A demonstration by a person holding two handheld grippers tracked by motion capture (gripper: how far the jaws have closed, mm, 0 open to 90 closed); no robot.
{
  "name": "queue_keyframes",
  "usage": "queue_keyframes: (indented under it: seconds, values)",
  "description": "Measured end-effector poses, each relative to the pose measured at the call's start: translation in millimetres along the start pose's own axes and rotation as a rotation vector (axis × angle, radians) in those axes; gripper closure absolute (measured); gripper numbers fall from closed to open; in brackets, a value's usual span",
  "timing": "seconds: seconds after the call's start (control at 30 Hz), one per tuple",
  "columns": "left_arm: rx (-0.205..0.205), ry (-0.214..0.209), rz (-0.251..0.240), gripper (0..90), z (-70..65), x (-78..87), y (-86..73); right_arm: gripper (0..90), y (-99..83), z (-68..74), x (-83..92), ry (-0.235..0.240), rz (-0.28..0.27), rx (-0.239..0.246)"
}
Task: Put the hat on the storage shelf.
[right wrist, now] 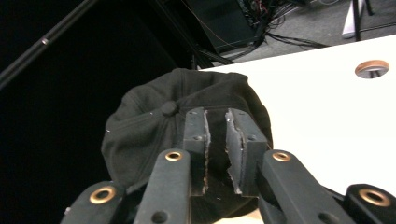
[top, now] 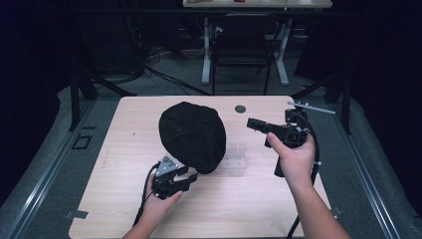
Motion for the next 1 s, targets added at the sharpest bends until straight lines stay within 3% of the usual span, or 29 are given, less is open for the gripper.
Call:
queue_keyframes:
  seconds: [0.17,0.4,0.57,0.83,1.0]
  values:
    - [0.02,0.017,-0.001,50.7,7.5,11.0,0.9,73.1,-3.4,0.5,3.2,-0.037,0.004,0.055]
    - [0.049,0.019,0.01,48.7,15.5,24.1,0.0,69.3,-10.6,-3.6,7.0,-0.074,0.022,0.089]
    - [0.047,0.033,0.018,47.5,20.9,34.2,-2.6,66.5,-17.7,-12.0,12.7,-0.102,0.034,0.094]
    - [0.026,0.066,0.046,45.2,34.6,51.8,-14.7,59.2,-37.7,-28.8,22.9,-0.163,0.058,0.146]
    - [0.038,0.069,0.054,44.7,40.8,55.7,-18.9,57.2,-53.3,-42.3,29.7,-0.217,0.034,0.177]
Point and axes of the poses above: each handheld gripper's, and its own axes: x roughly backward along the jaws, y roughly out of its top, z roughly to its left, the point moved 4 cm from there along -x, roughly forward along the jaws, and after that the axes turned 1 degree about z, right-handed, at the moved point
